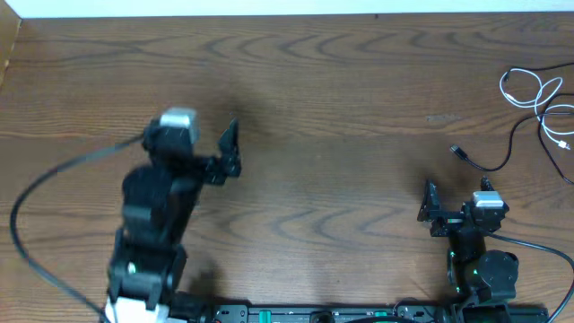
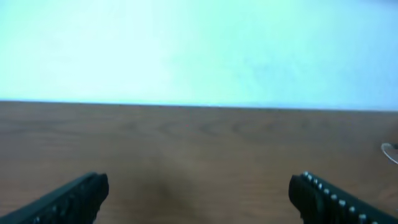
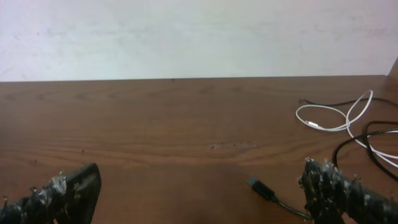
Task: Untangle cables
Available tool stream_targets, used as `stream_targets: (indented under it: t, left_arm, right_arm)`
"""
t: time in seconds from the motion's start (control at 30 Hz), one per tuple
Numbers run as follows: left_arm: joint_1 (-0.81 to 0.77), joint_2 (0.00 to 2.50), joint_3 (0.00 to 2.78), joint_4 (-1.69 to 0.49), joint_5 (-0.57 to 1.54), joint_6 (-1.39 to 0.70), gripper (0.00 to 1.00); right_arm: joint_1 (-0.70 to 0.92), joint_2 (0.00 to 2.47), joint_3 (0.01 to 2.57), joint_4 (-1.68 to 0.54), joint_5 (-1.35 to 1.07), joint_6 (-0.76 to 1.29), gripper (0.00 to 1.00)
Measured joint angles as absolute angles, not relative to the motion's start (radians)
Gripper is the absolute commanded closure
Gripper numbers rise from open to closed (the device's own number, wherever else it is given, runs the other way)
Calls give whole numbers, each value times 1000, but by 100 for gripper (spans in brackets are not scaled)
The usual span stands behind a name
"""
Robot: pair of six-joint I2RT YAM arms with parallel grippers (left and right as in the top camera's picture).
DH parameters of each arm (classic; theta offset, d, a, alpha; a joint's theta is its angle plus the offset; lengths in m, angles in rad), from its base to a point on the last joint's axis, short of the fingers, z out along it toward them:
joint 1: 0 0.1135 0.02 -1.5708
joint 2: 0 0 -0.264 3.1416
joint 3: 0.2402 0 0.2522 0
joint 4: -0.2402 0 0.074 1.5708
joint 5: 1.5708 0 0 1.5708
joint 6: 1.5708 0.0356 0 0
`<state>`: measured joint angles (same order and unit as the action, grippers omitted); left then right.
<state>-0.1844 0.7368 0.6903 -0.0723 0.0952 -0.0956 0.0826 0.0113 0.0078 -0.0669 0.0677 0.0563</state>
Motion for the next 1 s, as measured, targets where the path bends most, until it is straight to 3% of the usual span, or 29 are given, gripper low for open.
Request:
stream_targets:
  t: [0.1, 0.43, 1.0]
  left_arm:
    - [-129, 511, 441, 59, 94, -91, 2]
    - [-46, 163, 145, 82, 94, -54, 2]
    - [-34, 10, 14, -21, 63, 34, 2]
  right_arm:
    - [83, 11, 8, -65, 67, 56, 1]
    - [83, 12, 7, -67, 67, 56, 1]
    - [83, 12, 7, -67, 67, 56, 1]
